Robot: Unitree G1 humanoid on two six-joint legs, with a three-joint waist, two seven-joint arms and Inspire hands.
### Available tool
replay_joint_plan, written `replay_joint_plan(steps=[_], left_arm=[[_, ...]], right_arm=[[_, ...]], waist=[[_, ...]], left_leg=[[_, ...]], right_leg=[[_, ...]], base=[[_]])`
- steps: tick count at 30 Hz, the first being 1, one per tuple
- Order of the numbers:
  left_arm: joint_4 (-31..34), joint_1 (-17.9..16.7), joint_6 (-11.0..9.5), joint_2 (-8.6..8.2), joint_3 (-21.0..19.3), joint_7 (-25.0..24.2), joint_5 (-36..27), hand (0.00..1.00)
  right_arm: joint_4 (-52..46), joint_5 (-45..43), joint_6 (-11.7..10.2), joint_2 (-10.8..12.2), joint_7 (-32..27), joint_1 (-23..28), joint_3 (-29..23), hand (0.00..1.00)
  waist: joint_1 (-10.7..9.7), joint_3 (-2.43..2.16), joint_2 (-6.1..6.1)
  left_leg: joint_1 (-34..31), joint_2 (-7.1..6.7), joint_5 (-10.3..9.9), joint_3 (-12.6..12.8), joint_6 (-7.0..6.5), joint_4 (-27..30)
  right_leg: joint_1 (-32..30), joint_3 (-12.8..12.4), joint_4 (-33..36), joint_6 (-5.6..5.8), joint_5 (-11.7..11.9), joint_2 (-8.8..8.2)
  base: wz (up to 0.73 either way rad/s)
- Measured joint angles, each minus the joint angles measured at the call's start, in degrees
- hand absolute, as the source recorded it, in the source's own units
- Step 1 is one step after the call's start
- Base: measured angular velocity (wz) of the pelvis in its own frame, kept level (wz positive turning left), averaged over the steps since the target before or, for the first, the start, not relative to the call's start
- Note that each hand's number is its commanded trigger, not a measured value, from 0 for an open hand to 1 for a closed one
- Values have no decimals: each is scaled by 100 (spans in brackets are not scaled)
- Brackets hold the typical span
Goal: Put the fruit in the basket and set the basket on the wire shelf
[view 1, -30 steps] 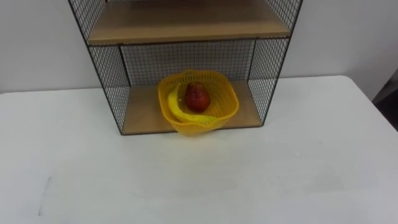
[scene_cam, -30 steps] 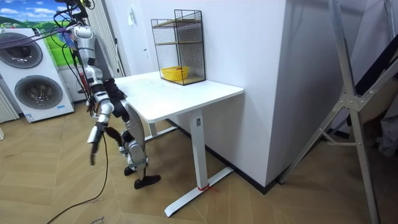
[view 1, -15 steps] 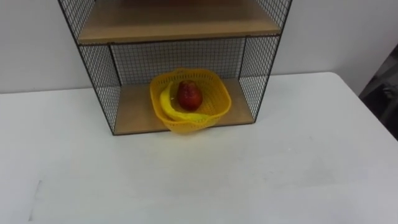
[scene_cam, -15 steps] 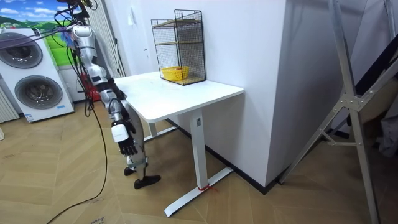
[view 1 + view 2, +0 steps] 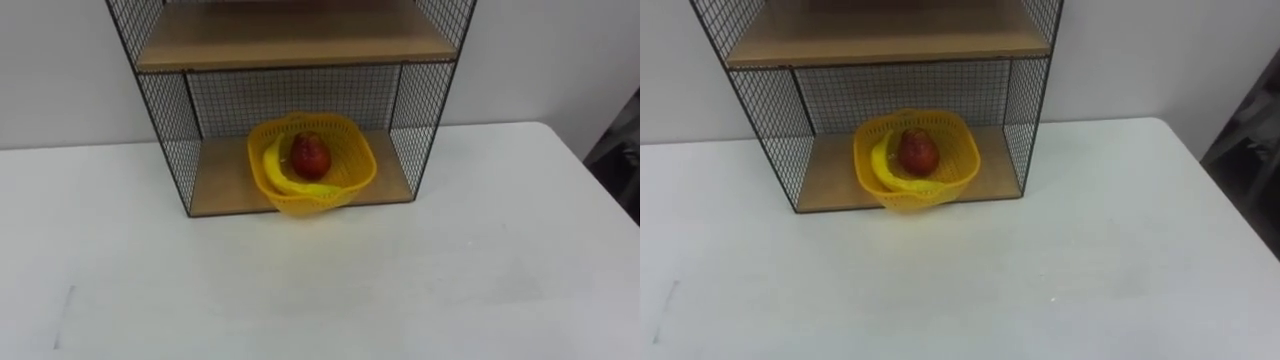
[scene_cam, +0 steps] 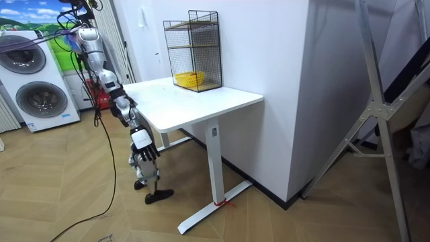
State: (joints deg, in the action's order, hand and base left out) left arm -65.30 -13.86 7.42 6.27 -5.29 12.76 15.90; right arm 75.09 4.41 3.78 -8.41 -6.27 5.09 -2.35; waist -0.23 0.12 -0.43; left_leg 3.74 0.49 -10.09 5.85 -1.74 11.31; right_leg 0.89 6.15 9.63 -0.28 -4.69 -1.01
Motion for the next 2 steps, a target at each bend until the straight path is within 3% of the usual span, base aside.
replay_joint_plan(steps=[2], left_arm=[[0, 3, 22, -34, 7, -33, -1, 0]], right_arm=[[-1, 6, -1, 18, 0, 0, 30, 0]], waist=[[8, 0, 6]], left_leg=[[2, 1, 0, 1, 0, 2]], right_leg=[[2, 1, 0, -1, 3, 2]], base=[[0]])
